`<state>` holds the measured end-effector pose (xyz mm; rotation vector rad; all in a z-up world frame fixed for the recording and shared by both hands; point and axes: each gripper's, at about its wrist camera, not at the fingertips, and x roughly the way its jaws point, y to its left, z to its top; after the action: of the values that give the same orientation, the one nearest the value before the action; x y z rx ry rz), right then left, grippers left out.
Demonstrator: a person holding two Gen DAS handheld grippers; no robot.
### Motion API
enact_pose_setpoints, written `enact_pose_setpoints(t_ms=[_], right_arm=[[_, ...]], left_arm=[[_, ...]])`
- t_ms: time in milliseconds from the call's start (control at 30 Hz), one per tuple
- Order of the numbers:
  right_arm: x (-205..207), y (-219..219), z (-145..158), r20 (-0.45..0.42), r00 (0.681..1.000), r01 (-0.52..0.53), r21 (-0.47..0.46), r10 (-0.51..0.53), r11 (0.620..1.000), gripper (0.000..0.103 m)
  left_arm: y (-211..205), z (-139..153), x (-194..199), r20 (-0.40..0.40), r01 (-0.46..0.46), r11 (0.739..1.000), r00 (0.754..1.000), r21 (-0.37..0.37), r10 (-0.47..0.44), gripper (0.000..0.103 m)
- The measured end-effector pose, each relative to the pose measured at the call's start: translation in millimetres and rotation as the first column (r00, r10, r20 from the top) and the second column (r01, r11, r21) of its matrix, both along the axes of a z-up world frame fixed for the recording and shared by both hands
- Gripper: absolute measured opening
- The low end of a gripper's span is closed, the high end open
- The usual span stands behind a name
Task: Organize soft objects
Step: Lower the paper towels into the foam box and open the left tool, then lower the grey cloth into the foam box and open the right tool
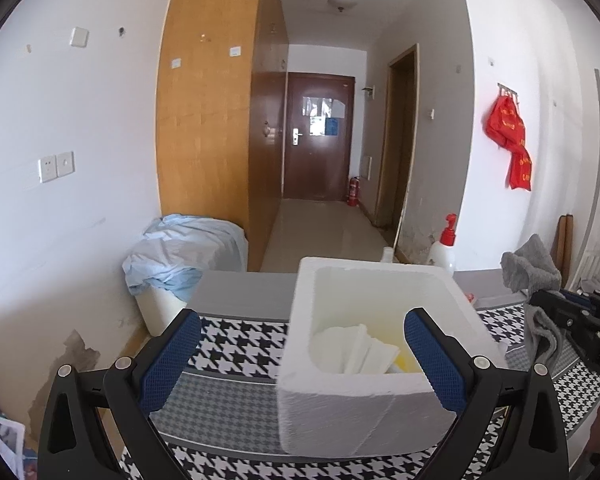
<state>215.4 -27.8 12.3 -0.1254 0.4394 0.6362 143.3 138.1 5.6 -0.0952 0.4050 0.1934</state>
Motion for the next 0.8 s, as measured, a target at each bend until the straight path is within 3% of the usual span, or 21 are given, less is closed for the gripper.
enact_pose_setpoints(t_ms=[800], right_arm=[[22,57,6,-0.024,0.999,-0.043,-0.039,0.042,0.998,0.017]], left_arm=[[33,-20,-27,0.005,-0.039,0.999,0.999,-0.012,0.039,0.102]])
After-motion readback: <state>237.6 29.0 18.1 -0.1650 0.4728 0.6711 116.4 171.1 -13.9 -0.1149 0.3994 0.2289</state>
